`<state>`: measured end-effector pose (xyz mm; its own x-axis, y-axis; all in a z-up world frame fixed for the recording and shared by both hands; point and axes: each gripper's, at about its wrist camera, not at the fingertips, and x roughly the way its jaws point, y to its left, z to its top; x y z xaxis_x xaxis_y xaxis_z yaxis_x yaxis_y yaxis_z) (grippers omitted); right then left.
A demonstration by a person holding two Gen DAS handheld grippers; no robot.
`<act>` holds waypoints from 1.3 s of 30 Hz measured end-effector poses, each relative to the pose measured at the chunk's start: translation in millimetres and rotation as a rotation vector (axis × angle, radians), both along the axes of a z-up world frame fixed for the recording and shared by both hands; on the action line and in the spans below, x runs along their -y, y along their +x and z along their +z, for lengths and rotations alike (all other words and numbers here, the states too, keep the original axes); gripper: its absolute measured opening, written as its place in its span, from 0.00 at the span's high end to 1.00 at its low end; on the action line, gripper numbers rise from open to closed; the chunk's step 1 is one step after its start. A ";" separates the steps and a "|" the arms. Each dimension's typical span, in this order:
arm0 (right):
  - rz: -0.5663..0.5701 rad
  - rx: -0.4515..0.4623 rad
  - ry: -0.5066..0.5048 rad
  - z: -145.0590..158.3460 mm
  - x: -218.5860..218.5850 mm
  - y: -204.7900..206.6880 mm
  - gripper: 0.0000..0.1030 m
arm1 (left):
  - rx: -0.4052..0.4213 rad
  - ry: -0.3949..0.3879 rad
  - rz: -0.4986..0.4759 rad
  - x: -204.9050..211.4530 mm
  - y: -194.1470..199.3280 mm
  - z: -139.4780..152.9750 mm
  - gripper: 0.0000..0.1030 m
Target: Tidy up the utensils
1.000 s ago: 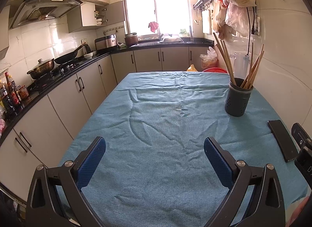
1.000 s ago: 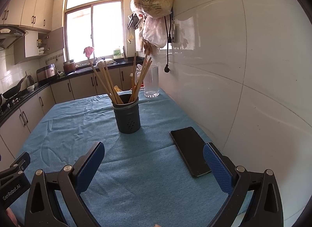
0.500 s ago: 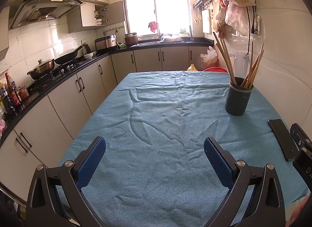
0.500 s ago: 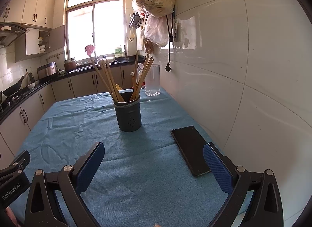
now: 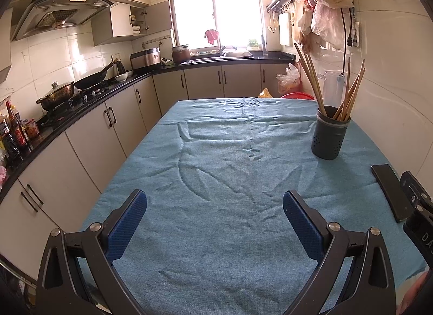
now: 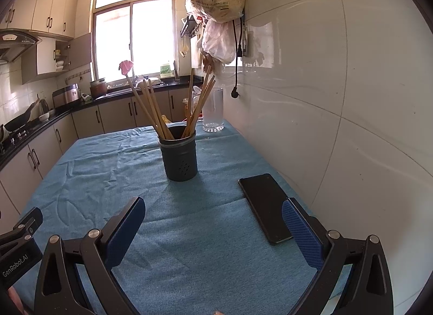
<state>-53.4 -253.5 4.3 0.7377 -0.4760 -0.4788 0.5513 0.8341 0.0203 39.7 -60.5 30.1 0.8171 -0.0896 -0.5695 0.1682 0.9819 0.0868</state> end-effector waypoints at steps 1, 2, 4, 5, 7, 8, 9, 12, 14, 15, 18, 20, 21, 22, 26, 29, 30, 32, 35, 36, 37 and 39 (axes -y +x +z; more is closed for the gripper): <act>0.000 0.000 0.001 -0.1 0.1 0.0 0.00 | 0.000 0.000 -0.001 -0.2 -0.2 -0.1 0.03; 0.002 0.000 0.000 0.1 0.0 0.0 0.00 | -0.001 0.000 -0.001 0.3 0.2 0.0 0.03; 0.002 -0.001 -0.001 -0.5 -0.1 0.6 0.00 | -0.002 0.002 -0.001 0.4 -0.3 -0.8 0.03; 0.003 -0.001 0.000 -0.5 -0.1 0.6 0.00 | -0.001 0.002 -0.002 -0.1 -0.9 -1.0 0.03; 0.004 -0.001 0.000 -0.8 -0.1 0.9 0.00 | -0.001 0.002 -0.002 0.2 -0.7 -1.0 0.03; 0.002 -0.002 0.000 -0.7 -0.2 0.9 0.00 | -0.001 0.001 -0.001 0.5 -0.2 -0.7 0.03; 0.003 -0.002 0.001 -0.8 -0.1 1.0 0.00 | -0.002 0.001 -0.001 0.4 -0.4 -0.9 0.03; 0.004 -0.003 0.000 -1.6 -0.9 0.7 0.00 | -0.002 0.002 -0.002 1.2 -0.6 -1.6 0.03; 0.006 -0.003 0.001 -2.1 -1.1 0.9 0.00 | -0.003 0.001 -0.003 0.8 -1.1 -1.8 0.03; 0.005 -0.004 0.000 -2.2 -1.4 1.1 0.00 | -0.001 0.002 -0.002 1.2 -0.5 -1.5 0.03; 0.006 -0.004 0.000 -2.3 -1.6 0.8 0.00 | -0.003 0.002 -0.003 1.0 -0.6 -1.6 0.03; 0.005 -0.005 0.000 -2.6 -1.9 0.7 0.00 | -0.002 0.002 -0.002 1.0 -0.4 -1.3 0.03; 0.006 -0.006 0.000 -3.0 -1.9 0.8 0.00 | -0.003 0.002 -0.003 0.9 -0.6 -1.5 0.03; 0.007 -0.006 0.000 -3.4 -2.1 0.8 0.00 | -0.003 0.002 -0.002 1.0 -0.4 -1.4 0.03; 0.007 -0.007 -0.001 -3.4 -1.8 0.8 0.00 | -0.004 0.002 -0.003 0.7 -0.8 -1.8 0.03; 0.009 -0.009 -0.002 -3.9 -1.7 1.1 0.00 | -0.002 0.001 -0.003 0.6 -0.9 -1.6 0.03; 0.008 -0.009 -0.002 -4.0 -1.7 1.0 0.00 | -0.002 0.002 -0.002 0.8 -0.9 -1.9 0.03; 0.008 -0.010 -0.002 -3.9 -2.0 1.2 0.00 | -0.004 0.002 -0.003 0.6 -0.8 -1.9 0.03; 0.010 -0.011 -0.002 -3.9 -1.3 1.5 0.00 | -0.004 0.002 -0.002 0.9 -0.2 -2.8 0.03; 0.010 -0.012 -0.002 -4.2 -1.5 1.6 0.00 | -0.005 0.001 -0.003 0.7 -1.0 -3.3 0.03; 0.010 -0.012 -0.003 -4.5 -1.6 1.6 0.00 | -0.003 0.003 -0.002 0.9 -0.2 -2.8 0.03; 0.012 -0.013 -0.001 -4.5 -1.4 2.0 0.00 | -0.004 0.002 -0.003 0.5 -0.7 -3.3 0.03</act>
